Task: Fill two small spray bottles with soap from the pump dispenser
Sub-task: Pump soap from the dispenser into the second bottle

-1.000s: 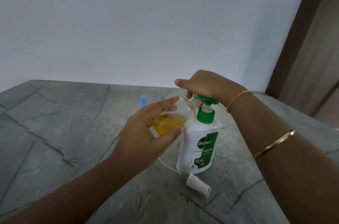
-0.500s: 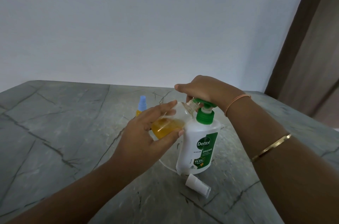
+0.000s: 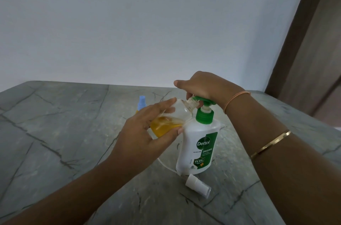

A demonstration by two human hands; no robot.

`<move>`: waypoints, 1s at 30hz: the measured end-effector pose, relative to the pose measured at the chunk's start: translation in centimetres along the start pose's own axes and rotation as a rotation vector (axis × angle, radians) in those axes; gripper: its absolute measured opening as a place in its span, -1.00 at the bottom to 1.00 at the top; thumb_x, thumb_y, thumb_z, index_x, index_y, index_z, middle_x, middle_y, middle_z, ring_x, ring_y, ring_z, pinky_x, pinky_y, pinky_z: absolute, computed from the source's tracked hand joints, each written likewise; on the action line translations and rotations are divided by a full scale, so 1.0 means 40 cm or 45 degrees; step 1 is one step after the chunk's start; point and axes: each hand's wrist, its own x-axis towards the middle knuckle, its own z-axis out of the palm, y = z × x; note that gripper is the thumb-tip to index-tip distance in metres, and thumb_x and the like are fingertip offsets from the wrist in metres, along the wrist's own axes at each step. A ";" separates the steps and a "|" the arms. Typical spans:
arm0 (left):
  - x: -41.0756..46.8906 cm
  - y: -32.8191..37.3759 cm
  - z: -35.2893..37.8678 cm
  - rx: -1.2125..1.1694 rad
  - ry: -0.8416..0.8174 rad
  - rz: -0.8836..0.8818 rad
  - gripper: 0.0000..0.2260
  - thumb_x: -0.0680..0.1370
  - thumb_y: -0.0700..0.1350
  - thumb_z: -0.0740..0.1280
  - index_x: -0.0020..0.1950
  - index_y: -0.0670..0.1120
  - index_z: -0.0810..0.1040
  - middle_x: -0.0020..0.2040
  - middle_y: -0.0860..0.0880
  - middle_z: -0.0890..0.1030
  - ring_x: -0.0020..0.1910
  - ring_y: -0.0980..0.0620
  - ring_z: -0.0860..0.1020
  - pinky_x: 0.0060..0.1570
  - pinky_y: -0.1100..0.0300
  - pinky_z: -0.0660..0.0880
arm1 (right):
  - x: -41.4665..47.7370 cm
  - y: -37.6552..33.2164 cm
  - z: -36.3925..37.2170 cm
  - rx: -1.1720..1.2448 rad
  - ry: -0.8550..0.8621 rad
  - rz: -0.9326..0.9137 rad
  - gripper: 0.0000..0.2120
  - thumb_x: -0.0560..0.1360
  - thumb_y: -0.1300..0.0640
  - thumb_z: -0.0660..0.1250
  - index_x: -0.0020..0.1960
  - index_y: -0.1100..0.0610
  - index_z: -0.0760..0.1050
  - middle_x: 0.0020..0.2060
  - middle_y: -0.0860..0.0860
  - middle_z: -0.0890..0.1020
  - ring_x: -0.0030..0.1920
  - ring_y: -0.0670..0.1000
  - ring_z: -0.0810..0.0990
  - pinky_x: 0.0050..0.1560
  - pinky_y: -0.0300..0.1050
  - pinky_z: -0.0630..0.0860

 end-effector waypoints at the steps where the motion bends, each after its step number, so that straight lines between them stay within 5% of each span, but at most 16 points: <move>1: -0.001 -0.002 0.000 -0.007 -0.004 0.003 -0.56 0.32 0.28 0.29 0.19 0.39 0.32 0.01 0.49 0.48 0.07 0.37 0.48 -0.07 0.42 0.51 | 0.001 0.002 0.003 0.005 -0.013 0.009 -0.50 0.54 -0.20 0.13 0.07 0.23 0.52 -0.46 0.04 0.51 -0.46 -0.02 0.44 -0.41 -0.21 0.32; 9: 0.001 0.003 -0.001 -0.018 -0.010 0.017 -0.57 0.31 0.28 0.29 0.16 0.42 0.32 0.02 0.55 0.45 0.08 0.39 0.47 -0.06 0.49 0.46 | 0.005 0.007 0.007 -0.047 0.005 -0.038 -0.52 0.53 -0.22 0.12 0.04 0.18 0.51 -0.39 0.02 0.51 -0.38 -0.03 0.46 -0.36 -0.17 0.35; 14: 0.002 0.010 -0.002 -0.006 0.008 0.003 -0.56 0.30 0.28 0.30 0.17 0.42 0.32 0.01 0.43 0.50 0.08 0.31 0.50 -0.03 0.24 0.55 | 0.007 0.000 -0.007 -0.117 0.062 -0.058 -0.47 0.52 -0.25 0.12 0.16 0.19 0.50 -0.41 0.00 0.38 -0.43 -0.03 0.33 -0.34 -0.18 0.32; 19: -0.001 0.006 0.002 0.003 -0.016 -0.019 -0.56 0.31 0.23 0.35 0.14 0.43 0.30 0.00 0.60 0.40 0.10 0.39 0.45 -0.09 0.37 0.50 | 0.001 -0.004 -0.004 -0.033 -0.044 -0.021 -0.52 0.55 -0.21 0.12 0.03 0.21 0.51 -0.40 0.04 0.51 -0.43 -0.02 0.47 -0.38 -0.20 0.37; 22: -0.001 0.003 0.001 0.017 -0.020 -0.004 -0.56 0.31 0.28 0.33 0.15 0.43 0.30 0.02 0.59 0.40 0.08 0.42 0.45 -0.15 0.47 0.48 | 0.003 -0.001 0.005 -0.013 -0.053 0.007 -0.50 0.54 -0.21 0.14 0.11 0.22 0.51 -0.27 0.07 0.52 -0.30 0.04 0.49 -0.32 -0.17 0.38; 27: -0.007 -0.003 0.003 -0.001 -0.015 -0.001 -0.55 0.32 0.28 0.29 0.19 0.39 0.32 0.01 0.48 0.49 0.08 0.32 0.49 -0.04 0.25 0.55 | 0.005 0.006 0.013 -0.005 -0.045 0.009 -0.49 0.54 -0.21 0.13 0.12 0.21 0.52 -0.32 0.04 0.46 -0.34 -0.01 0.43 -0.36 -0.19 0.31; 30: -0.005 -0.001 0.002 0.007 -0.006 -0.003 -0.56 0.31 0.29 0.28 0.17 0.41 0.32 0.00 0.50 0.48 0.08 0.35 0.48 -0.04 0.26 0.54 | 0.008 0.007 0.009 -0.051 0.062 -0.055 -0.50 0.53 -0.23 0.13 0.07 0.19 0.53 -0.34 0.03 0.53 -0.29 0.03 0.51 -0.24 -0.14 0.43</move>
